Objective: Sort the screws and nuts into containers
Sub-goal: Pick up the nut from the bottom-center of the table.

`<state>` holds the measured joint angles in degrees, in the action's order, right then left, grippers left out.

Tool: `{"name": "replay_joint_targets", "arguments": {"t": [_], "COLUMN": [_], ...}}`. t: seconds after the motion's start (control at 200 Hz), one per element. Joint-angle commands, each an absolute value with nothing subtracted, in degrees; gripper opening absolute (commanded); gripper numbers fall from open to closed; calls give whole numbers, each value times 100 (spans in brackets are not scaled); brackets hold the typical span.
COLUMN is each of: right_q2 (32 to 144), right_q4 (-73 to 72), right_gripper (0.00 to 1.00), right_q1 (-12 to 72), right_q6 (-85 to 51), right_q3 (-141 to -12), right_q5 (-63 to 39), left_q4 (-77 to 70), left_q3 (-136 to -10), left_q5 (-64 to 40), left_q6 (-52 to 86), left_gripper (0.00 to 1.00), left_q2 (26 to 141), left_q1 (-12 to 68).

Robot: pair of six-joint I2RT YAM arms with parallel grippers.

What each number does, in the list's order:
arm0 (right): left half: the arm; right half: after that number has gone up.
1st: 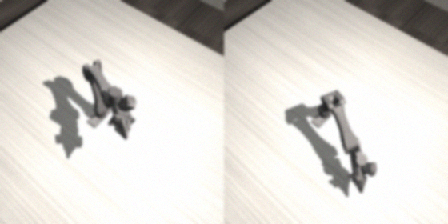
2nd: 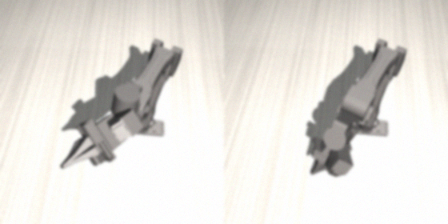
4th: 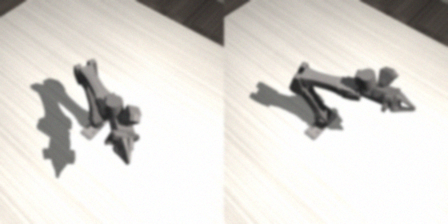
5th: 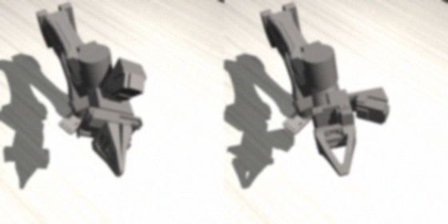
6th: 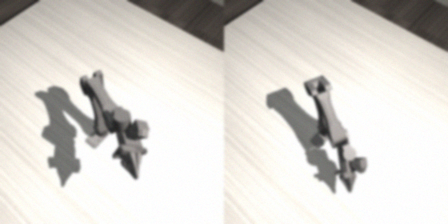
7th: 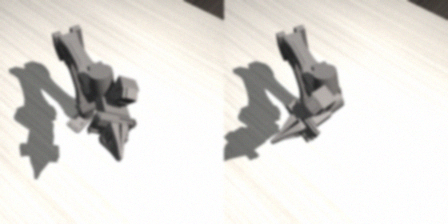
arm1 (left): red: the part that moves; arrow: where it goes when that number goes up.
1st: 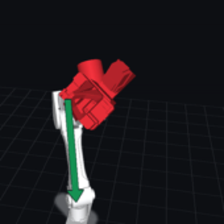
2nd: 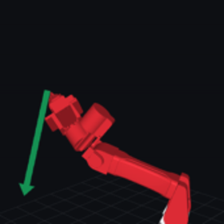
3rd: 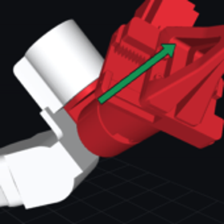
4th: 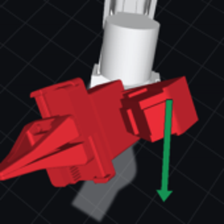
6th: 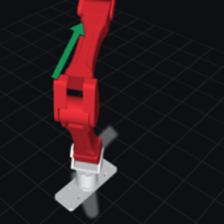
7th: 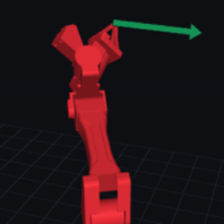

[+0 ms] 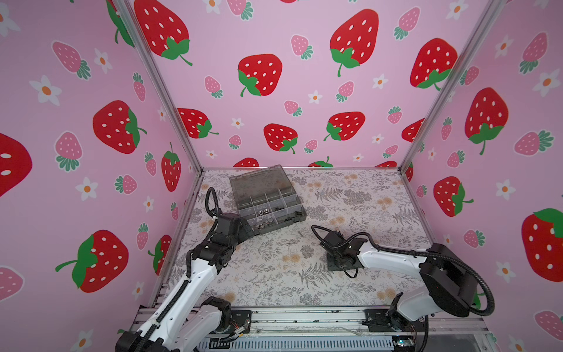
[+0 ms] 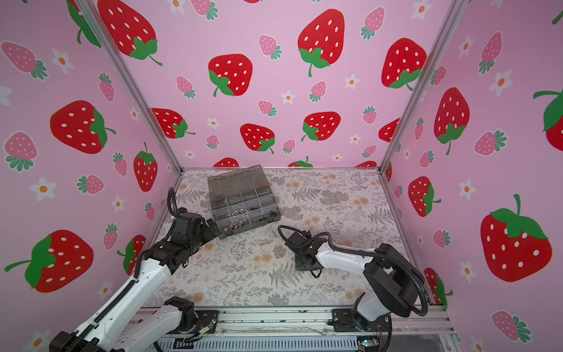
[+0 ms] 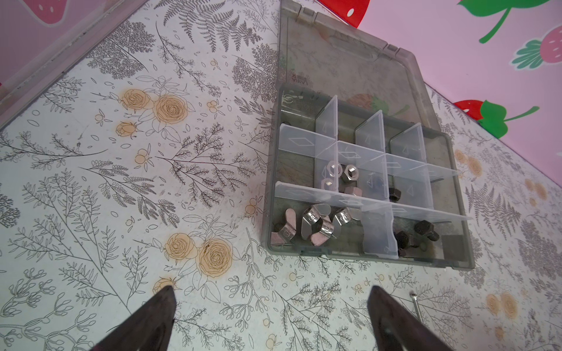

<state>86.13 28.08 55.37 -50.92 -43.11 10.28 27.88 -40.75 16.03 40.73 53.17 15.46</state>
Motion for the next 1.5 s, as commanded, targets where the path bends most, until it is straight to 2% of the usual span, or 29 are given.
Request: {"name": "replay_joint_targets", "arguments": {"t": [0.0,0.19,0.57,0.84,1.076,1.496], "right_q2": [8604,8730,8711,8782,9671,11909], "right_q4": [2769,2669,2727,2498,2313,2586], "right_gripper": [31,27,12,11,11,11], "right_q1": [5511,5499,5508,5502,5501,5381], "right_q6": [-5134,-5082,-4841,-4407,-3684,-2456], "right_q3": [-4211,-4218,-4628,-5408,-6942,-10391], "right_q5": [862,752,668,760,941,1105], "left_q4": [2881,2895,2930,2966,3001,2900], "left_q3": [-4102,-4117,-4198,-4224,-4333,-4212], "left_q5": [1745,1751,1782,1778,1683,1462], "left_q6": [4120,4105,4052,3983,3968,4078], "left_gripper": [99,99,99,99,99,99], "left_q2": [5282,5274,5298,5355,5432,5401], "left_q1": [1516,1521,1515,1513,1513,1519]}}
